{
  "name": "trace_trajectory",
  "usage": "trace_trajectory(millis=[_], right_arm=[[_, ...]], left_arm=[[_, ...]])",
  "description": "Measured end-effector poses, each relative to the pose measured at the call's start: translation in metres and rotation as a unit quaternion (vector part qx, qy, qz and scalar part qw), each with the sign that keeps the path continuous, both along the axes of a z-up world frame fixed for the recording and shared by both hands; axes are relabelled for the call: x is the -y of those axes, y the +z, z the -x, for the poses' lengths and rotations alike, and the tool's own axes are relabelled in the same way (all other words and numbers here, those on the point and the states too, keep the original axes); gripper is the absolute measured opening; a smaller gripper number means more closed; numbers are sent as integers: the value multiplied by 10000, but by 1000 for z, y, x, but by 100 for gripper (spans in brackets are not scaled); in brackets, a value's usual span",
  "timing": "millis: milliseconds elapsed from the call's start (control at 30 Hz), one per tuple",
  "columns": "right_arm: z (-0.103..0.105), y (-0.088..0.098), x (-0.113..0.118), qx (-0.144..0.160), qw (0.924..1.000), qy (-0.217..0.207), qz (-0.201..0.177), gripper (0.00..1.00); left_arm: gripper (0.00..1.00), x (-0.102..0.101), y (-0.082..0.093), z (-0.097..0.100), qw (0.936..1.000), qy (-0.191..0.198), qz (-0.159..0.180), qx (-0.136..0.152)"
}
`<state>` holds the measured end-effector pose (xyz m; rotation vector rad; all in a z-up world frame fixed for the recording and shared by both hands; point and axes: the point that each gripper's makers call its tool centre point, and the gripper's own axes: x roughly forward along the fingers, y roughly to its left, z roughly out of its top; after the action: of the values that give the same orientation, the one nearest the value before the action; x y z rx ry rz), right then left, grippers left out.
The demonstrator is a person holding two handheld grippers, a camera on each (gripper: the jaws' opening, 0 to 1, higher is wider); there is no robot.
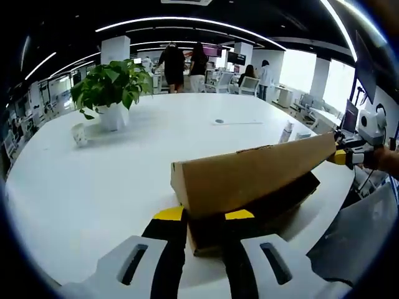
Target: Operate the shoe box by opening the lid, removing the specified soft item, and placing it in the target area until the item is outside and the box remains undamaged.
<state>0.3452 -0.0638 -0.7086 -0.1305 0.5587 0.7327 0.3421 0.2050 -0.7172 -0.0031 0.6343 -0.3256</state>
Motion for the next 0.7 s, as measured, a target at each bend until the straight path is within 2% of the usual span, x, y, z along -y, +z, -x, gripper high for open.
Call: trace_trajectory(millis=[233, 700], right_arm=[[2, -4, -2, 45, 9999, 95, 67, 18], [14, -18, -8, 138, 9978, 560, 321, 25]], left_arm=[[23, -2, -5, 2, 9998, -87, -200, -5], [25, 2, -25, 14, 9978, -352, -509, -238]])
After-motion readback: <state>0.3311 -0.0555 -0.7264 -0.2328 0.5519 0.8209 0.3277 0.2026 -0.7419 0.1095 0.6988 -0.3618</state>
